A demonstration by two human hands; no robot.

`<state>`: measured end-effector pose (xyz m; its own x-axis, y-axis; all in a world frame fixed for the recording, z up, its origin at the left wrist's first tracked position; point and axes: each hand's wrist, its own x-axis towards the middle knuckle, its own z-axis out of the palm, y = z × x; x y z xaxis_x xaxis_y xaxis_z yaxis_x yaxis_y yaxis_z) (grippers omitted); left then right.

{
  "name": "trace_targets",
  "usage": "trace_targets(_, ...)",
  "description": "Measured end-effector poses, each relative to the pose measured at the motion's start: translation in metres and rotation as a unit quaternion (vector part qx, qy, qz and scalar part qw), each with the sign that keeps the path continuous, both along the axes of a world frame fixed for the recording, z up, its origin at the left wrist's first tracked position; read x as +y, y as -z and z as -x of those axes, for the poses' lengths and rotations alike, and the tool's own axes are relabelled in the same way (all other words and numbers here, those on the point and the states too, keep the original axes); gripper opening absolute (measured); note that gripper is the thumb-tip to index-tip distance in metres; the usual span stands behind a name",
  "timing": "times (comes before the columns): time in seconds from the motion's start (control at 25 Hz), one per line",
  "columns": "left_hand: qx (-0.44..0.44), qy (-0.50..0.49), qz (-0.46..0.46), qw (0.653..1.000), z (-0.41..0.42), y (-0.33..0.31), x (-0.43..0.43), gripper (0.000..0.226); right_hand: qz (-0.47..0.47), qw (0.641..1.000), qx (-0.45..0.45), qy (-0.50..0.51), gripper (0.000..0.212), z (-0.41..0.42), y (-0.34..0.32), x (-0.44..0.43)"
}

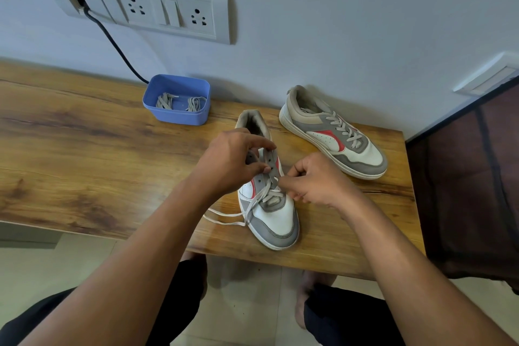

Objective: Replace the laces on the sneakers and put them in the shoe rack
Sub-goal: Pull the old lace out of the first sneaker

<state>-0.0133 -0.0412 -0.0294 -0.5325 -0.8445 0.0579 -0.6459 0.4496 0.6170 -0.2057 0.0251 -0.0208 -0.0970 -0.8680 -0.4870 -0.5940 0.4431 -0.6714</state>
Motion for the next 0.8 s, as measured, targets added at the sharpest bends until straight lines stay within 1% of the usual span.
trace_targets(0.12, -0.003, 0.003, 0.001, 1.000, 0.000, 0.000, -0.001, 0.044, 0.038, 0.999, 0.018, 0.007, 0.023, -0.005, 0.002, 0.000)
trace_targets(0.24, -0.003, 0.002, -0.003, 1.000, 0.000, -0.001, 0.000, 0.044, 0.024, 1.000, 0.019, 0.001, 0.027, 0.004, -0.002, -0.001)
trace_targets(0.32, -0.006, 0.001, -0.002, 1.000, 0.000, -0.002, 0.000, 0.044, 0.020, 1.000, 0.022, 0.002, 0.025, 0.007, -0.004, 0.000)
trace_targets(0.44, -0.010, 0.004, -0.004, 1.000, 0.000, -0.002, -0.001, 0.044, 0.067, 0.997, 0.037, -0.003, 0.017, 0.001, -0.001, 0.002)
trace_targets(0.6, -0.008, 0.003, -0.006, 1.000, 0.000, -0.002, -0.001, 0.044, 0.095, 0.993, 0.063, 0.037, 0.016, 0.012, -0.006, -0.001)
trace_targets(0.72, -0.007, 0.002, -0.006, 1.000, 0.000, -0.003, -0.001, 0.044, 0.086, 0.996, 0.036, -0.009, 0.012, 0.004, -0.007, 0.003)
trace_targets(0.8, -0.007, 0.004, -0.005, 1.000, 0.000, -0.003, -0.001, 0.044, 0.102, 0.993, 0.056, -0.024, 0.012, 0.000, -0.006, 0.004)
